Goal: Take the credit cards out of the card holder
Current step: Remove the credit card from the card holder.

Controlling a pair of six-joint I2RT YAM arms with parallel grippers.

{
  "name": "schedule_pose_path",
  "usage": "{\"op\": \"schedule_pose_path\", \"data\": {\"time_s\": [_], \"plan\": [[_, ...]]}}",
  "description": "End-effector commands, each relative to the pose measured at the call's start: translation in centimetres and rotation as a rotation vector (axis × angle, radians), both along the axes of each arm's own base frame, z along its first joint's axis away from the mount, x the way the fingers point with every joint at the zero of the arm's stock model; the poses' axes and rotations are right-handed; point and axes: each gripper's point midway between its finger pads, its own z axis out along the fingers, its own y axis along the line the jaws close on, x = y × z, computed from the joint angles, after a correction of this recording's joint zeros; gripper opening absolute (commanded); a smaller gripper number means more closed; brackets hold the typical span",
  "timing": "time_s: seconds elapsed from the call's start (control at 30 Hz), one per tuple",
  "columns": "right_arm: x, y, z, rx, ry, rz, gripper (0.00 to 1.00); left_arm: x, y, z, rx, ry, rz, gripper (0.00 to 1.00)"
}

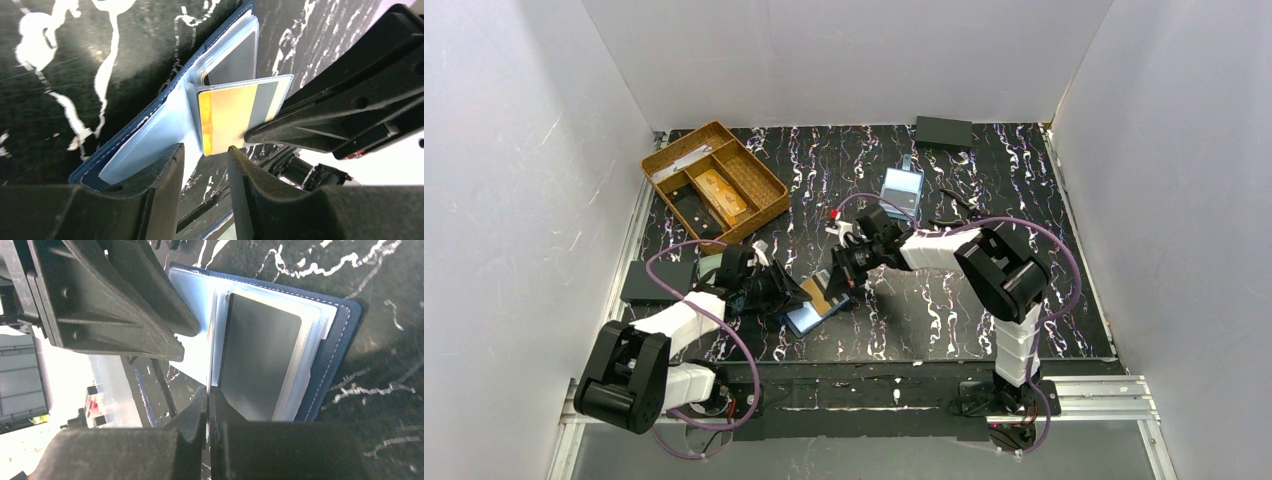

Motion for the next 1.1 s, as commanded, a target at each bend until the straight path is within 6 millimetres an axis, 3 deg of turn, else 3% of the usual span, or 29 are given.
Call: {"op": "schedule_pose_path", "data": {"time_s": [0.0,0.23,0.57,0.93,1.07], "plan": [[0.6,0.1,5.0,0.187,-0.053,0.015,0.01,0.5,-2.0,2.2,-0.122,-0.056,-0.092,0.37],[0.7,-1.2,7.6,0.324,-0.029,0.025,0.01,2.0,-3.9,5.0,-0.253,-0.124,-0.145,0.46],[0.7,-1.5,10.7,0.411,-0.025,0.052,0.01,2.8,-4.5,6.4,-0.301,-0.157,-0.142,0.32],[1.1,-1.6,9.1,0.387,0.031,0.039,0.01,3.3,-5.5,7.2,-0.397,-0.191,-0.176,0.11],[1.1,-1.6,8.7,0.379,0.045,0.037,0.01,3.5,-5.9,7.5,-0.436,-0.198,-0.192,0.12]]}}
